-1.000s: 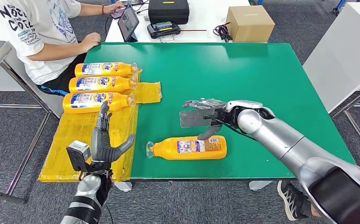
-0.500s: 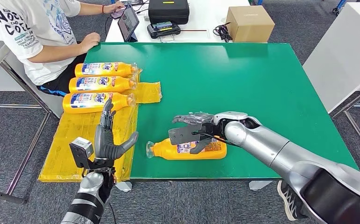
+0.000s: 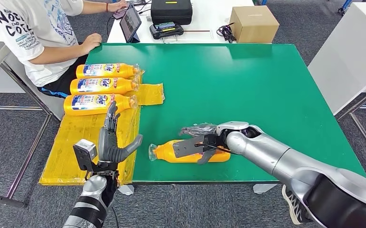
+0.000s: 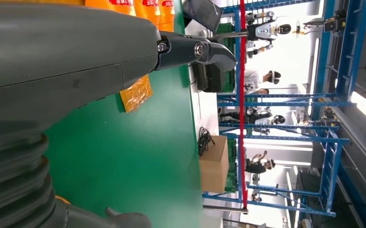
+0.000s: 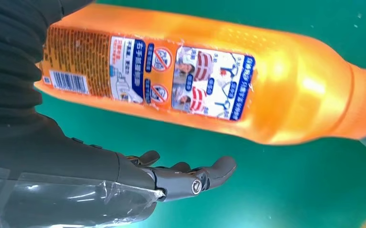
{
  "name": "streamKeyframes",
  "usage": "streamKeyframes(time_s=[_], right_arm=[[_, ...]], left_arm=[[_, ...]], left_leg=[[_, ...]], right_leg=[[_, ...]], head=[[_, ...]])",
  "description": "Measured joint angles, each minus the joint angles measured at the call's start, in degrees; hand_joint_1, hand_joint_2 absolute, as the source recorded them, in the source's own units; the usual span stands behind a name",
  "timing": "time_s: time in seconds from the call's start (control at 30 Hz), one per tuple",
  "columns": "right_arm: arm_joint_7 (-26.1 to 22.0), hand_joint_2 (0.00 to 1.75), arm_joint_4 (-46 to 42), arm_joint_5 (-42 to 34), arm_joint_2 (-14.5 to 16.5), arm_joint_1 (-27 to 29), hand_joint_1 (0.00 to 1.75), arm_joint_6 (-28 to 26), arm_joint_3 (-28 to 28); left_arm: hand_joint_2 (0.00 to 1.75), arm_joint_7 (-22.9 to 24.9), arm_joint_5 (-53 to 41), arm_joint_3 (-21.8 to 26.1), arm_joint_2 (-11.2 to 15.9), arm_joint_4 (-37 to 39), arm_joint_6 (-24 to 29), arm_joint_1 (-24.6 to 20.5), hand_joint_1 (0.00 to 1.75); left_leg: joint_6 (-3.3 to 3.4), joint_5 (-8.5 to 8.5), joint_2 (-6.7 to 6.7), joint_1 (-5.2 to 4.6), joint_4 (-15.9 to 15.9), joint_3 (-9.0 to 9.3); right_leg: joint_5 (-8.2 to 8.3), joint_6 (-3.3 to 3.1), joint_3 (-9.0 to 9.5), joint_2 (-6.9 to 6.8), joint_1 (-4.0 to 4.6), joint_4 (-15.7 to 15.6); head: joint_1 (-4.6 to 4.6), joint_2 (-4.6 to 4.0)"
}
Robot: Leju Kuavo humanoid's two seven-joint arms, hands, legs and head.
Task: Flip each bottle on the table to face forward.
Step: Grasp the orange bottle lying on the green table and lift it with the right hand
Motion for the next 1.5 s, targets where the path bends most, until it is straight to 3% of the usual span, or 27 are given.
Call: streamKeyframes(time_s=[0.63,1.5], right_arm=[[-0.5,1.75,2.9,3.6,0.2,3.4,0.0,-1.9,0.6],[-1.5,1.75,8.7,9.9,3.1,5.5,0.03,-4.5,0.4]], left_arm=[[1.75,0.5,0.2,-0.1,0.0,0.3,-0.1,0.0,0.0],[1.75,1.0,0.6,-0.1,0.0,0.6,0.2,0.0,0.0]], left_leg=[[0.0,0.0,0.0,0.0,0.0,0.0],[0.0,0.0,0.14,0.01,0.0,0.17]], right_leg=[[0.0,0.0,0.0,0.0,0.0,0.0],[0.02,0.0,0.1,0.05,0.01,0.0]], head=[[0.01,0.0],[0.01,0.0]])
